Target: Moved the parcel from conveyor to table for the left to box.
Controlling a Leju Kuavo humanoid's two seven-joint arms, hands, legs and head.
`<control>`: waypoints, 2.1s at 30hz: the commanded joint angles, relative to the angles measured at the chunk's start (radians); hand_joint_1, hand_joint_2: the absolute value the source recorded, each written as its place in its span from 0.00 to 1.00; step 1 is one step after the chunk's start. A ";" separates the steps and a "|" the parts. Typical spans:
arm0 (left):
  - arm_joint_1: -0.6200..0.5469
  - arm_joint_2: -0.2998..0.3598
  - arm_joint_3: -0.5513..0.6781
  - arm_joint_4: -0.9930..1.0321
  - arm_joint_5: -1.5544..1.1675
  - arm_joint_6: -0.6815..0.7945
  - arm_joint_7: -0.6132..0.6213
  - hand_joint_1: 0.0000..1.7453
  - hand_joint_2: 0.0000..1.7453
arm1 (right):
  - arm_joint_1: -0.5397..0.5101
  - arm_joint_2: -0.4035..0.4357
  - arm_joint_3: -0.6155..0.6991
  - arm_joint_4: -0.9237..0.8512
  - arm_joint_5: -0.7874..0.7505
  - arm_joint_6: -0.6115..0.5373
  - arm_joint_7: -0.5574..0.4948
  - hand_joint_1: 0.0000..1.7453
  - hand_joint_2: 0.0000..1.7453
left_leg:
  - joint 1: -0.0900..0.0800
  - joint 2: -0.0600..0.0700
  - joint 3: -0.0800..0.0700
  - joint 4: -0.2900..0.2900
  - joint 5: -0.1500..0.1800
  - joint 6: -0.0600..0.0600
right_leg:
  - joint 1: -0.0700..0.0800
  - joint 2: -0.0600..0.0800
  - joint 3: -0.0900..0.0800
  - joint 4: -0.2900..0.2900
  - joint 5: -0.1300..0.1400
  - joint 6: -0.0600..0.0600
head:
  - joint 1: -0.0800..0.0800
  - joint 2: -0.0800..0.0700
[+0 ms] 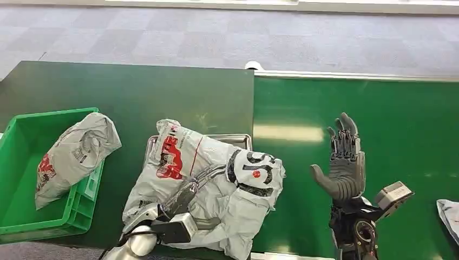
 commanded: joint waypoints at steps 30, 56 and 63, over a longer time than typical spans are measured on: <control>-0.108 0.052 -0.130 0.359 -0.149 -0.096 0.155 0.88 1.00 | -0.012 0.026 -0.043 0.042 0.012 0.003 0.018 0.00 1.00 | -0.001 -0.005 0.014 0.001 0.005 0.003 | -0.001 -0.004 0.018 0.002 0.003 0.000 | 0.000 0.000; 0.028 0.059 0.040 -0.279 0.614 0.277 -0.077 1.00 1.00 | -0.024 0.020 -0.023 0.058 -0.008 -0.007 0.023 0.00 1.00 | 0.000 -0.002 0.006 0.000 0.002 0.002 | 0.001 -0.002 0.008 0.000 0.001 0.000 | 0.000 0.000; 0.032 0.053 0.056 -0.290 0.622 0.259 -0.077 1.00 1.00 | -0.025 0.020 -0.022 0.061 -0.009 -0.008 0.023 0.00 1.00 | 0.000 -0.002 0.003 -0.001 0.002 0.002 | 0.000 -0.002 0.004 -0.001 0.001 -0.001 | 0.000 0.000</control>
